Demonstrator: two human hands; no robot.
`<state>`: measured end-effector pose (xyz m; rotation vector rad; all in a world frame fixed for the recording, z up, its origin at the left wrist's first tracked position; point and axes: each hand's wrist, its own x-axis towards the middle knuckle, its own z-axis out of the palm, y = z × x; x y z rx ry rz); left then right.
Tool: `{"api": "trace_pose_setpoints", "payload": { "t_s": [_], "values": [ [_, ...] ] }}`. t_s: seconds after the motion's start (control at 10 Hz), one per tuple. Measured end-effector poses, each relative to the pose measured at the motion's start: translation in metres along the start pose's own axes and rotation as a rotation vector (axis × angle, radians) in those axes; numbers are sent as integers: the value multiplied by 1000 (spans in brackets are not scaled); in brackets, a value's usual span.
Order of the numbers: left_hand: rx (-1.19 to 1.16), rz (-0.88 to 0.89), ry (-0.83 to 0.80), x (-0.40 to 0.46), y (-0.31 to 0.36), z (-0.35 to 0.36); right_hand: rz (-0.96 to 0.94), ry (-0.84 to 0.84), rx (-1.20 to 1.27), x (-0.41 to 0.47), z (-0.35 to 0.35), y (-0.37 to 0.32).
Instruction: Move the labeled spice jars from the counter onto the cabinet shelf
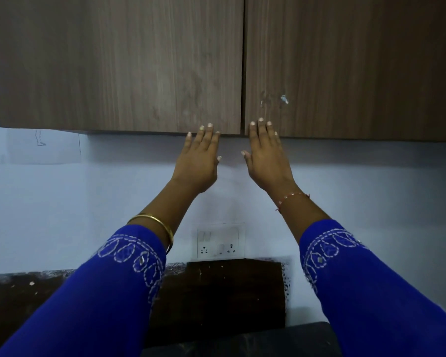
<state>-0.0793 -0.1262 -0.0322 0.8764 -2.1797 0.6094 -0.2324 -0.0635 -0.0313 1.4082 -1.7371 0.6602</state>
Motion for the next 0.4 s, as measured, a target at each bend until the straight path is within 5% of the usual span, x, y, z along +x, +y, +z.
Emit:
{"api": "trace_pose_setpoints", "payload": {
  "t_s": [0.4],
  "values": [
    [-122, 37, 62, -26, 0, -5, 4, -36, -54, -31, -13, -9]
  ]
}}
